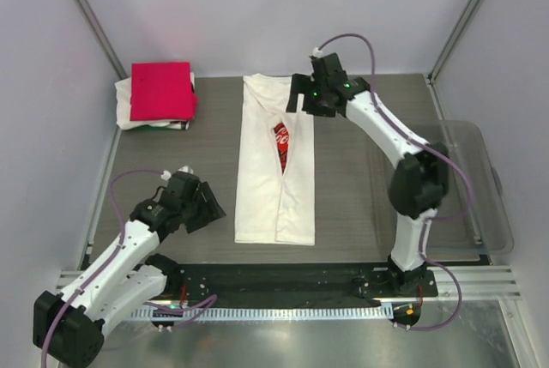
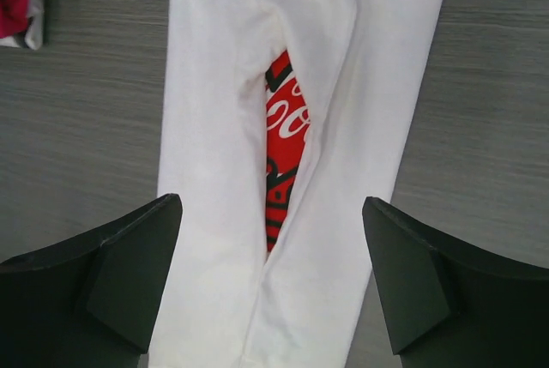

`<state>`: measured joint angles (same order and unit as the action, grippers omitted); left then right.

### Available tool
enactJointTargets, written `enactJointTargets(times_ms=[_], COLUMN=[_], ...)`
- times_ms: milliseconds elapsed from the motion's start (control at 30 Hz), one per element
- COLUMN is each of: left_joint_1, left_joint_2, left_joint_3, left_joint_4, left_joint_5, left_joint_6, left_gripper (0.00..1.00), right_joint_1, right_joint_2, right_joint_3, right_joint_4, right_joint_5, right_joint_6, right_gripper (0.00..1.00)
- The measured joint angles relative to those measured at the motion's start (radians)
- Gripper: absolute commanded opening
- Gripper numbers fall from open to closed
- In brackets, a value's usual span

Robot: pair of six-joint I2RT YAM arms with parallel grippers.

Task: Fold and stack the t-shirts
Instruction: Fold the tshirt

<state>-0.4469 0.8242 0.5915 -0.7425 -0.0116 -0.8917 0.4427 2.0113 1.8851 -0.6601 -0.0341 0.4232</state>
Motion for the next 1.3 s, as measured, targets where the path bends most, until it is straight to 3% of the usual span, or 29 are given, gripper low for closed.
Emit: enactJointTargets(times_ms=[200,367,500,833,967,1067,1300], left_joint_1=[-0.05,-0.109,-0.154,-0.24,-0.256,-0.262,-0.27], left_joint_2=[-0.018,-0.035,-0.046,-0.005,0.016,0.027,0.036], left_joint_3=[-0.158,-0.251,-0.289,-0.306,-0.306,-0.312,-0.327], left_joint_4=[0.117,0.201,0.279,0.378,0.394,0.399,0.418], left_joint_5=[0.047,0.058,0.059,0.032,0.012,-0.001,-0.017], left_joint_6=[-0.105,-0.175,-0.228,-0.297,-0.312,-0.315,-0.335], left_gripper=[0.57,0.57,0.57,0.5,0.36,0.29,0.08], right_joint_1=[0.088,0.274,0.362,0.412,0.447,0.466,0.469], right_joint_2=[-0.479,-0.64,-0.755,-0.833,-0.82,-0.811,-0.809], right_joint_3=[-0.584,-0.999,-1.209,-1.352,-1.366,-1.381,-1.407], right_joint_4=[0.052,0.055,0.074,0.217,0.269,0.303,0.344], right_joint_5=[0.03,0.048,0.045,0.047,0.045,0.044,0.04], right_joint_6=[0.113,0.261,0.382,0.532,0.571,0.594,0.626], right_gripper=[0.87,0.82,0.77,0.64,0.51,0.34,0.23])
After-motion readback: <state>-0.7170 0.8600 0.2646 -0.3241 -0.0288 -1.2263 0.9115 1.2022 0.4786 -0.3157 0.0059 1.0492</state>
